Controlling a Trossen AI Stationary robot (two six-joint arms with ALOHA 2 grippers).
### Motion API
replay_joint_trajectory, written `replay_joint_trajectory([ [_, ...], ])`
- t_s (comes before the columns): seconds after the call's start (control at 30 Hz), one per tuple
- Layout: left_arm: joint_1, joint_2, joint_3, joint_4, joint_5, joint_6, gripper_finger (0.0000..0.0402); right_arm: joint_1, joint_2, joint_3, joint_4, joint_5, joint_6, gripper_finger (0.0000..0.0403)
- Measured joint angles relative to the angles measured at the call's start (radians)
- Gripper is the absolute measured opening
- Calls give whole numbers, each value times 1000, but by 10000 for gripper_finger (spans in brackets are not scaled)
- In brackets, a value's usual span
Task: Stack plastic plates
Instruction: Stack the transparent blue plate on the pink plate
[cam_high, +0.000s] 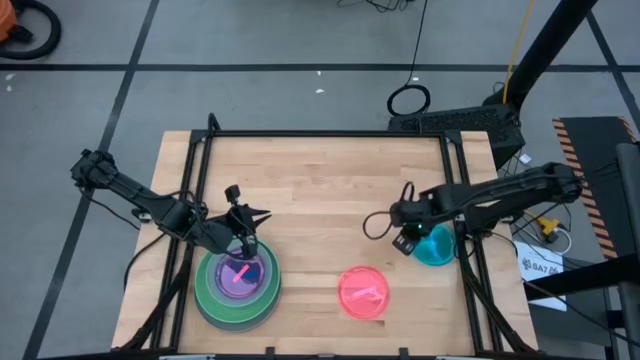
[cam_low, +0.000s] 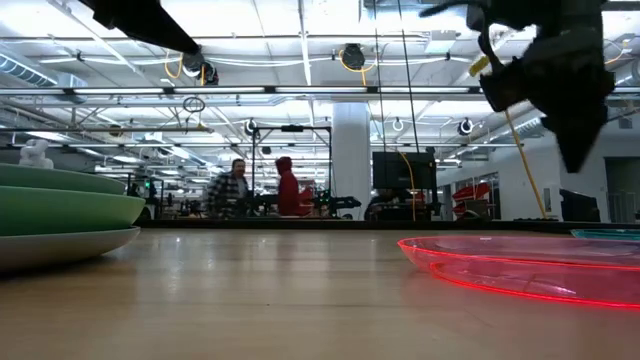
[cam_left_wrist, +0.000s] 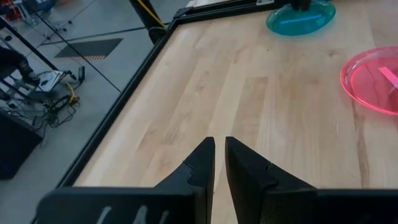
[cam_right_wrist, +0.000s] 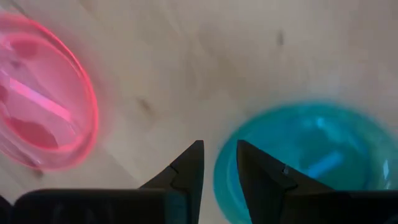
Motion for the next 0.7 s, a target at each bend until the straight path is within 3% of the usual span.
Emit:
replay_joint_trajectory([
  [0.27,0,0,0,0,0,-5,47,47,142,0,-80,-20,118,89],
  [0.7,0,0,0,0,1,-8,47,46,299,-1,20,12,115,89],
])
